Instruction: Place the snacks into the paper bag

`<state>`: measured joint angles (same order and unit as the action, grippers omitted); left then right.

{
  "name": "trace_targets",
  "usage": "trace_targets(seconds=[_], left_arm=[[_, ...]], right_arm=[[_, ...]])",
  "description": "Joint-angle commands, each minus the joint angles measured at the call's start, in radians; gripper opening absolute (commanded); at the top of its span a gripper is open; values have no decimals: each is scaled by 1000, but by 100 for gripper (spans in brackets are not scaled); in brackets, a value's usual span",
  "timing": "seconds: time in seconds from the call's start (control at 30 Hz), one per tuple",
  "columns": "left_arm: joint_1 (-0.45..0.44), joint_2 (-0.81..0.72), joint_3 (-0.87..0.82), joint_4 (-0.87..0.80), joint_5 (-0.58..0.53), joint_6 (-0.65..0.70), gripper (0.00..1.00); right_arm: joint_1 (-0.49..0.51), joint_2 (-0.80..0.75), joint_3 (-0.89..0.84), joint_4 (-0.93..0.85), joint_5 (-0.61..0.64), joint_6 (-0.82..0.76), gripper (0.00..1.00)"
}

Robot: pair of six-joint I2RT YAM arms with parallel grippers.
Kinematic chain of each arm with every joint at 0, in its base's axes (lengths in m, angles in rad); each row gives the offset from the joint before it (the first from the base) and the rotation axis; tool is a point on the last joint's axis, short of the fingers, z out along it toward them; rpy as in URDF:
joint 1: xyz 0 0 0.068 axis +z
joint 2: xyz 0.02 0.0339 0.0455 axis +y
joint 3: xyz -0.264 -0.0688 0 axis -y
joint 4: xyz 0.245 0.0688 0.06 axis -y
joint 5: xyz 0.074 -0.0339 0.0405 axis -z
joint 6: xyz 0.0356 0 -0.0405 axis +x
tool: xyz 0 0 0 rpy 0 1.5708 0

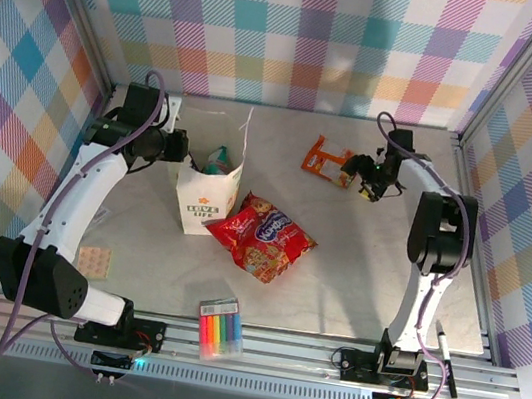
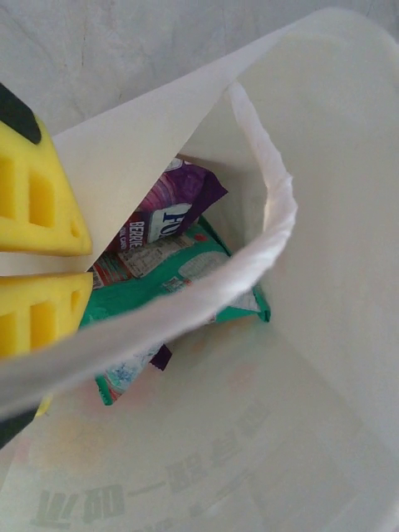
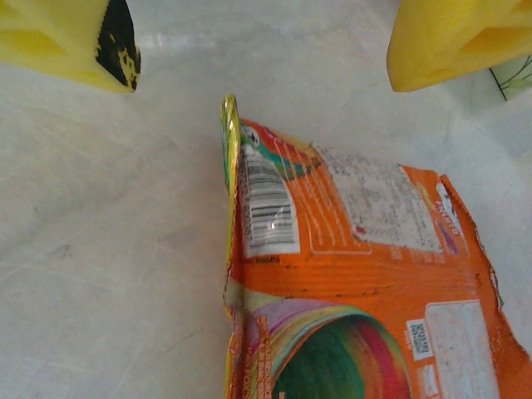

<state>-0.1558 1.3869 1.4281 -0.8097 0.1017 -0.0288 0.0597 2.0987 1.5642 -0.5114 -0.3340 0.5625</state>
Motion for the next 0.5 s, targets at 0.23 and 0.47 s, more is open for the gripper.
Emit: trace_targets(seconds=[0.23,0.47], left_arm=[[-6,40,10,4,-24,6,14],[-5,56,26,2,-11,0,14]], right_arm=[[-5,89,129,39,-58,19,77],[-5,182,248,-12,-63,11,74]])
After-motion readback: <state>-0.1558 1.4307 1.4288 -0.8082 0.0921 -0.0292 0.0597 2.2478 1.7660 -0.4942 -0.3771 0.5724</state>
